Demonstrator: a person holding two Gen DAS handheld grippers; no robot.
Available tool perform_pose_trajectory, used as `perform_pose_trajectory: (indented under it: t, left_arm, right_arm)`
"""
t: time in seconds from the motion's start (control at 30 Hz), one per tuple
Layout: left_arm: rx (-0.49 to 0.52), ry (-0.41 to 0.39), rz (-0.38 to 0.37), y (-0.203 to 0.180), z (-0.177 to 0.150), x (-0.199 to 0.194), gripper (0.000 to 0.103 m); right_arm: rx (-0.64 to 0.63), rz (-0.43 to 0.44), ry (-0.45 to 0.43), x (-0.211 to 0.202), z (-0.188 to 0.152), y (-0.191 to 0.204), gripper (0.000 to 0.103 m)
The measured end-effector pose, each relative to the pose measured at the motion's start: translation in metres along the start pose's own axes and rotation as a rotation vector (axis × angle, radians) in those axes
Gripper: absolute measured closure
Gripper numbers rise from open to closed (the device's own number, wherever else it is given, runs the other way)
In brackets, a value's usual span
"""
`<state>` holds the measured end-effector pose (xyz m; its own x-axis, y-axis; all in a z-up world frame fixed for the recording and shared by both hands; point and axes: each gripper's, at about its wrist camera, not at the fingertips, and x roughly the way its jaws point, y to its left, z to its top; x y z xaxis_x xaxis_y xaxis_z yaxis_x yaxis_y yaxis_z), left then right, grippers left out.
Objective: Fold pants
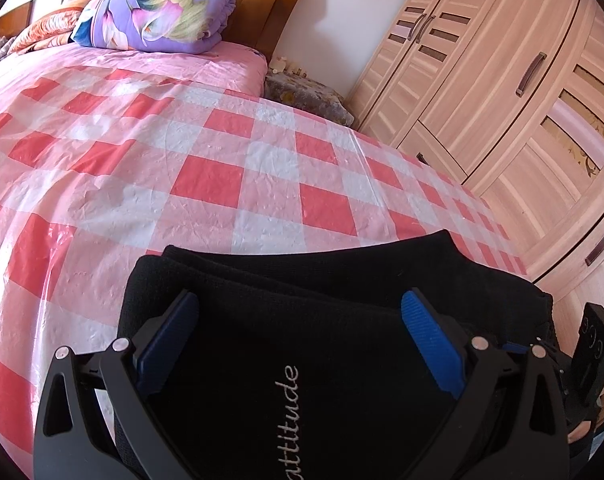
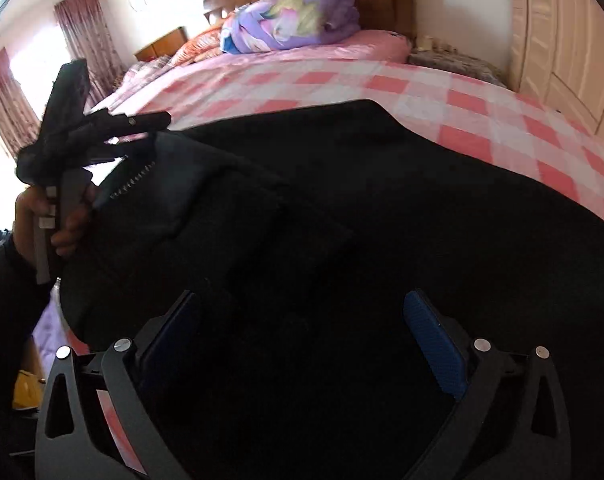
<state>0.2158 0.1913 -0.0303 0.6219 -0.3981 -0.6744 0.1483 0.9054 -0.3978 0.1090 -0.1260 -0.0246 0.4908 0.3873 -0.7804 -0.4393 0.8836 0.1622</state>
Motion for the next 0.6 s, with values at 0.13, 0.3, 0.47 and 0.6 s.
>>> perform_pose_trajectory:
  t: [0.13,0.3,0.47,0.6]
  left_arm:
    - [-0.004,-0.003,-0.001,-0.001,-0.001,-0.002,0.002]
    - [0.102,-0.115,0.257,-0.051,-0.019,-0.042,0.002]
    - [0.298,-0.064,0.247,-0.140,-0.066,-0.032,0.002]
    - [0.424,0.024,0.324,-0.166,-0.092,0.009,0.001]
  right_arm:
    - [0.041,-0.040,-0.025,-0.015,-0.006,0.001,0.005]
    - [0.030,-0.103,0.012,-0.031,-0.040,-0.014,0.005]
    - [0.109,-0.080,-0.076,-0.072,-0.066,-0.041,0.005]
    - [0.079,-0.126,-0.094,-0.083,-0.088,-0.058,0.005]
